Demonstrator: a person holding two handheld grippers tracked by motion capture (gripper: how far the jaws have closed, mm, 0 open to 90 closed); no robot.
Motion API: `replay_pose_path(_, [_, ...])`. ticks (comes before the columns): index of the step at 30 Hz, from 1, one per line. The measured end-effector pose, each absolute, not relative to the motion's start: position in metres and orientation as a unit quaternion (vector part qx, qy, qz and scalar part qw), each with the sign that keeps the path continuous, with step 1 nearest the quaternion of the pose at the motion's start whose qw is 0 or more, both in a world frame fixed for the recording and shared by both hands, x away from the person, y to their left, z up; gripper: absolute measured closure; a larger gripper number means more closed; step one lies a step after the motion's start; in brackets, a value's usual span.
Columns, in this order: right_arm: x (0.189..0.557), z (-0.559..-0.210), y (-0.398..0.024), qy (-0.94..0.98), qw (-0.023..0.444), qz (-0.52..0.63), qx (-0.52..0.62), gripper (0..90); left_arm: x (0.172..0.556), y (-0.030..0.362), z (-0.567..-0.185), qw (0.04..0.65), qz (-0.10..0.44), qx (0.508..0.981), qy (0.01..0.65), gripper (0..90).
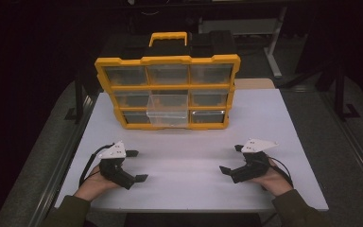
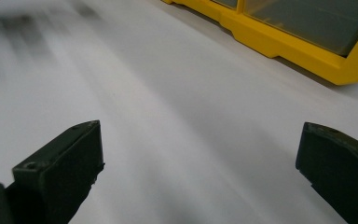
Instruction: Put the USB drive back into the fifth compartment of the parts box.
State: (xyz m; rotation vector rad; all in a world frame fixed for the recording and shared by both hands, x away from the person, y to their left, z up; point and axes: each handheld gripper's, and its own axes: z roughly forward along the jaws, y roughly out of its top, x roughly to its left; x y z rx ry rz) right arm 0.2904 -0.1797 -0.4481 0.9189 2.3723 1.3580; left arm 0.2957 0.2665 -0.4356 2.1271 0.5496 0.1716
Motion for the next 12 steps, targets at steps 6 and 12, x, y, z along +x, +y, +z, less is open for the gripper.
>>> replay_pose_path(6, [0.289,-0.459,-0.184,0.816,0.116,0.47,0.317,0.2,0.295,0.267,-0.436,0.452,0.069,0.861,0.223,0.0])
replay_pose_path(12, [0.291,-0.462,-0.185,0.816,0.116,0.466,0.321,0.2,0.295,0.267,-0.437,0.451,0.068,0.861,0.225,0.0])
